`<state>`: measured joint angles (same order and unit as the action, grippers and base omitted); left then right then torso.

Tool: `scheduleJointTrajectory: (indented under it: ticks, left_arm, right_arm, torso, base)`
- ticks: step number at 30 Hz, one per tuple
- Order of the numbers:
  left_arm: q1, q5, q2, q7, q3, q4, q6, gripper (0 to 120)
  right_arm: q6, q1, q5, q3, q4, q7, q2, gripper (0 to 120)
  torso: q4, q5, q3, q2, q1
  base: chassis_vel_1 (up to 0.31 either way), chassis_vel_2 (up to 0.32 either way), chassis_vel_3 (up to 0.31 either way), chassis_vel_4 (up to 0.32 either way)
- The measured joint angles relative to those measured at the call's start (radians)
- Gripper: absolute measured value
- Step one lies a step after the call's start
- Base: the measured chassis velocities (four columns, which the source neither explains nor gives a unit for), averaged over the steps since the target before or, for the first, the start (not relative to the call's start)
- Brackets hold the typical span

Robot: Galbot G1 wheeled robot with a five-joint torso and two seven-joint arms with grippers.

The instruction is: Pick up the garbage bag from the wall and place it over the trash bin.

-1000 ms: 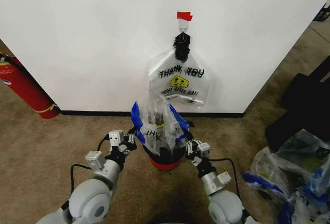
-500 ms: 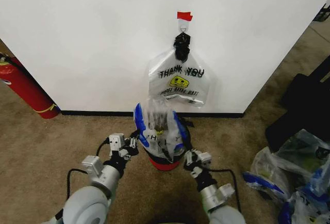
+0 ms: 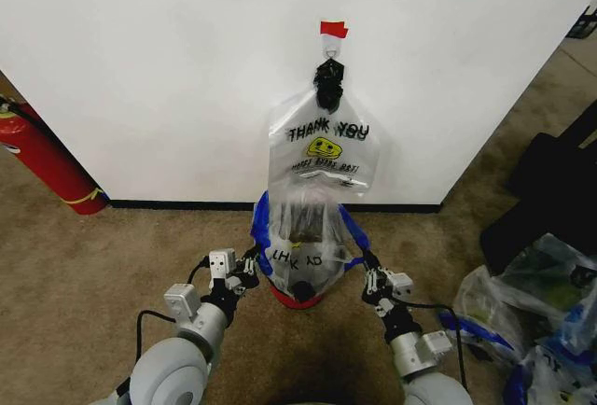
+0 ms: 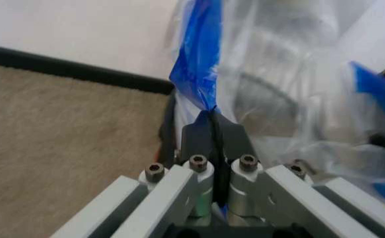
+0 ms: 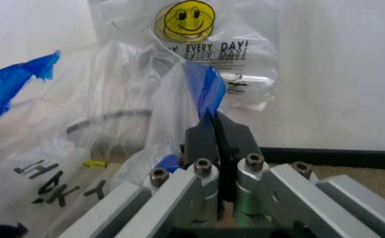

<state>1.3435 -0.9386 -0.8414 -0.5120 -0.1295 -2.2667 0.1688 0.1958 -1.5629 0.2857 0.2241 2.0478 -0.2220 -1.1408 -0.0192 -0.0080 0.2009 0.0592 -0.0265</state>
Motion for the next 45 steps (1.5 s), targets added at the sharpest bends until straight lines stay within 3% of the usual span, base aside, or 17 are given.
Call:
scheduleJointTrajectory:
  ticks: [12,29,45]
  left_arm:
    - [0.046,-0.043,0.050,-0.023,-0.029,-0.052,0.081,0]
    - [-0.041,-0.096,0.081,-0.028,0.025,0.056,0.178,0]
    - [-0.124,-0.045,0.079,-0.009,0.137,0.160,0.183,0]
  right_arm:
    - [-0.041,-0.074,-0.074,-0.006,0.002,-0.023,0.016,0]
    - [-0.117,0.013,-0.048,-0.031,-0.097,-0.037,0.043,0]
    - [-0.185,0.113,0.009,-0.065,-0.194,-0.024,0.073,0]
  torso:
    - [0.0000,0.0000,0.000,0.000,0.000]
    - [0.0000,0.0000,0.000,0.000,0.000]
    - [-0.0001,-0.0001,0.000,0.000,0.000]
  base:
    - [0.000,0.000,0.000,0.000]
    - [0.000,0.000,0.000,0.000]
    - [0.000,0.000,0.000,0.000]
